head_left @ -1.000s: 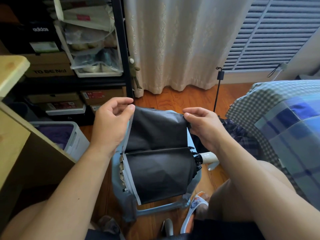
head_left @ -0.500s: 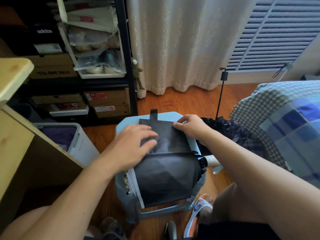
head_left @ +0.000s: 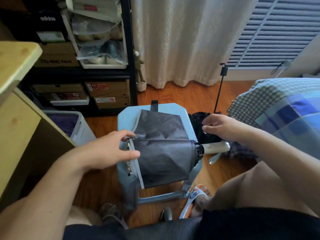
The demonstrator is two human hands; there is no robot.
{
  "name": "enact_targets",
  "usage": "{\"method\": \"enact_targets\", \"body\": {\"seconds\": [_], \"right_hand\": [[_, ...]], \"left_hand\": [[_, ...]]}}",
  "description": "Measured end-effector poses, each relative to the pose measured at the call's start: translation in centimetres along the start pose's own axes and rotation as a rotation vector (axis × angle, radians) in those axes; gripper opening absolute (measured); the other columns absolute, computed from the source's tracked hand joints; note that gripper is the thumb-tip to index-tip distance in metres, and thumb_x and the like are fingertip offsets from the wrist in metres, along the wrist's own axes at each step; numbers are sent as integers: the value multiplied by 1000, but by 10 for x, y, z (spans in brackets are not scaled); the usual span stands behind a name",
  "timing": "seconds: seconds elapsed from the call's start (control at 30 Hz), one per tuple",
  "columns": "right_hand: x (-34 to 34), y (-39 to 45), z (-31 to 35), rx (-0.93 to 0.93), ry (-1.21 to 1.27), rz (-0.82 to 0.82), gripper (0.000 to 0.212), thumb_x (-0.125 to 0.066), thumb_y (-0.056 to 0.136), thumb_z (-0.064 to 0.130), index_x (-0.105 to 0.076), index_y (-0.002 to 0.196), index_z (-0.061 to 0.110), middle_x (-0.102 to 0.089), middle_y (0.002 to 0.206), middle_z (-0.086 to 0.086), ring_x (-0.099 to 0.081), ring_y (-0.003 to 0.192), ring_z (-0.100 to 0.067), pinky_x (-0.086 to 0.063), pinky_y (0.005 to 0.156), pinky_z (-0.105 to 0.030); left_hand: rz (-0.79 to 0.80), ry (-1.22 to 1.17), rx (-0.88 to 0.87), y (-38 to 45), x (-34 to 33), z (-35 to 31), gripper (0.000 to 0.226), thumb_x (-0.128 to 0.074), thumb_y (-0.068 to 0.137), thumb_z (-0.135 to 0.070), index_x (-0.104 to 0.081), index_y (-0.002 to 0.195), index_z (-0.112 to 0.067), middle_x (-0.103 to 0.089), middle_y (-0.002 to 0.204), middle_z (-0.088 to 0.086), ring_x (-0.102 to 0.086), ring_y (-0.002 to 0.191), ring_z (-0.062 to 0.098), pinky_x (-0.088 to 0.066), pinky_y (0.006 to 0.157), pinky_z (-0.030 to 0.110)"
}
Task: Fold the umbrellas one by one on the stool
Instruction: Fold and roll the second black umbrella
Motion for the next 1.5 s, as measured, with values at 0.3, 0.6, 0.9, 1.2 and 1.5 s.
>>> {"method": "enact_targets", "body": {"seconds": [0.3,0.6,0.9,1.2,1.5], "right_hand": [[-23,-28,-57,-230,783,115,24,-70,92,26,-66,104,6,-63,99,-16,-59,83,-22,-54,61,-26],[-26,-10,-46,-296,503,36,47,-52,106,42,-68,103,-2,-61,58,-6,-39,42,-12,-36,40,-21],[-26,-15,-6,256,-117,-500,15,-59,99,31,-65,102,17,-63,103,0,-57,99,-23,-48,86,-39],[-74,-29,48,558,140,-382,25,-79,89,24,-61,106,30,-54,100,18,-58,100,-10,-46,88,-24],[-68,-8,51,336,255,-391,39,-74,89,8,-67,123,27,-70,108,12,-64,107,-7,-51,103,-37]], "left_hand": [[-69,-492,89,10,-18,16,42,-66,99,-14,-54,136,-31,-70,115,6,-74,98,26,-61,81,42],[-187,-596,325,4,-22,5,56,-36,109,-50,-69,104,-5,-75,77,15,-65,66,24,-49,60,32],[-316,-156,247,7,-19,-3,67,-21,102,-67,-67,124,-24,-65,119,8,-62,105,23,-49,91,40],[-492,-149,38,-5,-20,-23,50,-36,99,-63,-64,125,-31,-54,118,-4,-50,120,17,-40,99,35],[-576,-181,6,6,-19,-28,35,-62,98,-40,-63,132,-30,-53,134,-6,-42,130,16,-33,99,28]]}}
Point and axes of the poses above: each hand's wrist, its own y-axis towards the middle knuckle, its own x-axis out of the back of the hand, z = x × y, the point moved 3 cm from there along y, towards the middle knuckle
